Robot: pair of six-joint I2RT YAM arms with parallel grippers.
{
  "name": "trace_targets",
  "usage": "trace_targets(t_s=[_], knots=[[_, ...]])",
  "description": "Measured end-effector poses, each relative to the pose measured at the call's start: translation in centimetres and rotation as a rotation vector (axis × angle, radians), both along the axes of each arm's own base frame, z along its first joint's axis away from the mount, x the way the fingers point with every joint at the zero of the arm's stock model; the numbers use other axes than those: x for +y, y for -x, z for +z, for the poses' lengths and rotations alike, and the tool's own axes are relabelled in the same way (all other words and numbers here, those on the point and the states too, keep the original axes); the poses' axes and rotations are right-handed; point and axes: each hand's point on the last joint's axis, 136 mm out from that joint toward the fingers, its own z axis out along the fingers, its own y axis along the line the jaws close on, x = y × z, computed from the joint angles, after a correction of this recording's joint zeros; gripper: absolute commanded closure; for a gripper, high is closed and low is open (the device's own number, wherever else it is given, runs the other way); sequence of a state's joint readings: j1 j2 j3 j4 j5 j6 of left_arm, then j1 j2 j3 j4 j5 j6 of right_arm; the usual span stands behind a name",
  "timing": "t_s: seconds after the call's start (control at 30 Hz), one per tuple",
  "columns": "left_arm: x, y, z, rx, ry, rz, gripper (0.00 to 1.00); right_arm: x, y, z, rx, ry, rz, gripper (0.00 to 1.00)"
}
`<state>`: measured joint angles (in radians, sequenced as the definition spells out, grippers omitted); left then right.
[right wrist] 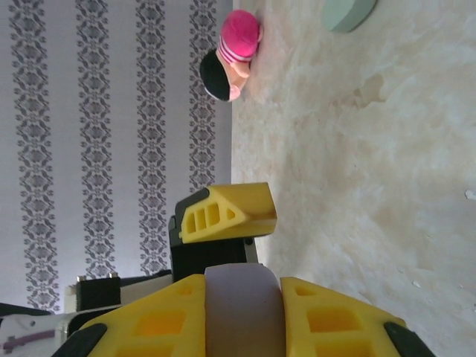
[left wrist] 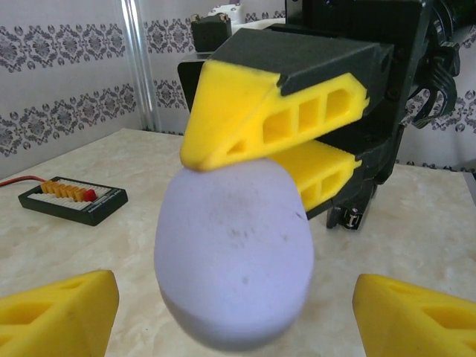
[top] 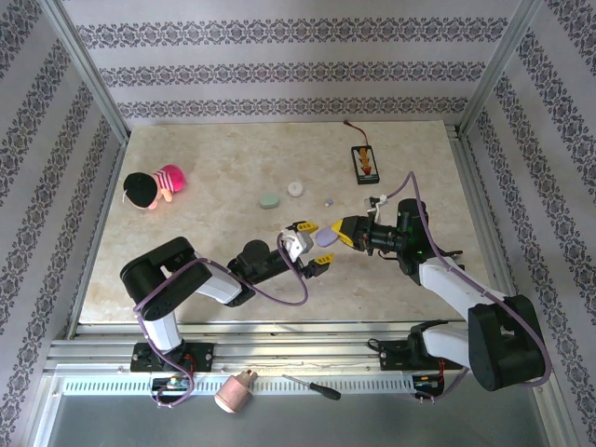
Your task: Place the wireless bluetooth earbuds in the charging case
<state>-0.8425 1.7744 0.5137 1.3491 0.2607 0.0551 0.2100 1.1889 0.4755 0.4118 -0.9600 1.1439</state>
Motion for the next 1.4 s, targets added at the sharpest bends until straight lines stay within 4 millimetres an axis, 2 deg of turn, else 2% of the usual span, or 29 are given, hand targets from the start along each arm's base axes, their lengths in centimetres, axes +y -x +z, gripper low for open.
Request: trace_targets(t_s=[0.47,0.77,1.03,1.17,1.4], knots=[[0.6,-0.9,0.8,-0.014,0.024,0.061,0.18,-0.1,-1.3,3.6,0.028,-0.153,-0.052,0.82],[-0.9,-1.9,5.0,-0.081,0.109,0.048,0.34,-0.1,-1.3,5.0,0.037,-0.201,-0.058,0.83],[-0.8,-1.9,5.9,-0.095,0.126,0.037,0.49,-0.1,-1.2,5.4,0.036,-0.220,-0.058,0.83],[-0.8,-1.8,6.0,-0.096,0.128,0.035,0.49,-0.1,-1.1,5.4,0.033,-0.225,-0.058,0.83],[-0.9,-1.8,6.2,-0.100,0.132,0.029,0.44,-0.1,-1.1,5.4,0.035,-0.229,-0.058,0.84]])
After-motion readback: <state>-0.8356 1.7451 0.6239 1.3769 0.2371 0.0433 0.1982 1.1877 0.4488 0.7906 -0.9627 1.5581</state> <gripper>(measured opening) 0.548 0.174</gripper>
